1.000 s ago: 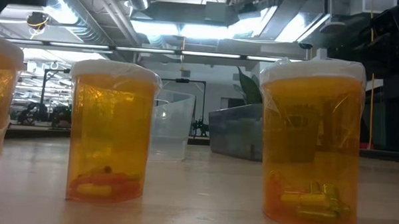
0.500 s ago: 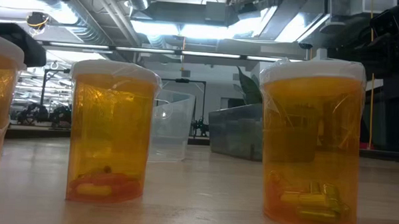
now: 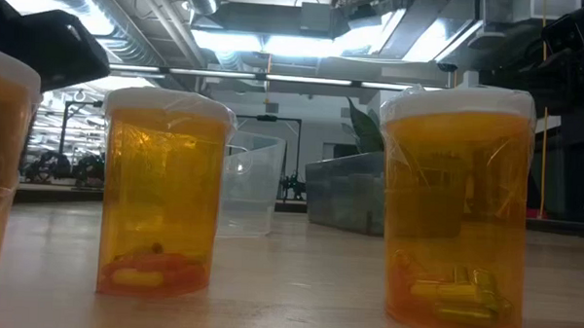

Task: Pick and place medicine bottles into bin by pill shape (circle, oval)
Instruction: Put the large orange pill bottle into the transparent bin

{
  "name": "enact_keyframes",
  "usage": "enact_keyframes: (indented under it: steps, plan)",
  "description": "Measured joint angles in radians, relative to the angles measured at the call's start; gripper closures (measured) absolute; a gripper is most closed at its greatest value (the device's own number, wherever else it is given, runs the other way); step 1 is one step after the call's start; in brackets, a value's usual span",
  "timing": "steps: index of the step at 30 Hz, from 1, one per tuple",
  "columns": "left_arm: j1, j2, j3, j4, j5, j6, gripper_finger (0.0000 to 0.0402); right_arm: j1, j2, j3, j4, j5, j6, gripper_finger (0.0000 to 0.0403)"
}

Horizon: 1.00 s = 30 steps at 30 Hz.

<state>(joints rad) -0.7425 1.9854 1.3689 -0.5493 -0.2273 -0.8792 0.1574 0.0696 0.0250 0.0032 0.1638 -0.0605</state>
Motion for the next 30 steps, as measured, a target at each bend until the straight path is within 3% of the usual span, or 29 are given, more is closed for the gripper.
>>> enact_keyframes:
  steps: [10, 20, 24, 30]
  plan:
    - [0.005, 0.000, 0.000, 0.004, -0.025, 0.000, 0.0159, 0.000, 0.000, 0.000, 0.000, 0.000, 0.000, 0.0360]
    - [0.005, -0.024, 0.033, -0.037, 0.009, -0.006, 0.0224, 0.000, 0.000, 0.000, 0.000, 0.000, 0.000, 0.0360]
    - [0.011, -0.077, 0.115, -0.196, -0.008, -0.002, 0.0224, 0.000, 0.000, 0.000, 0.000, 0.000, 0.000, 0.0360]
    - [0.068, -0.185, 0.222, -0.528, -0.112, -0.001, 0.0224, 0.000, 0.000, 0.000, 0.000, 0.000, 0.000, 0.0360]
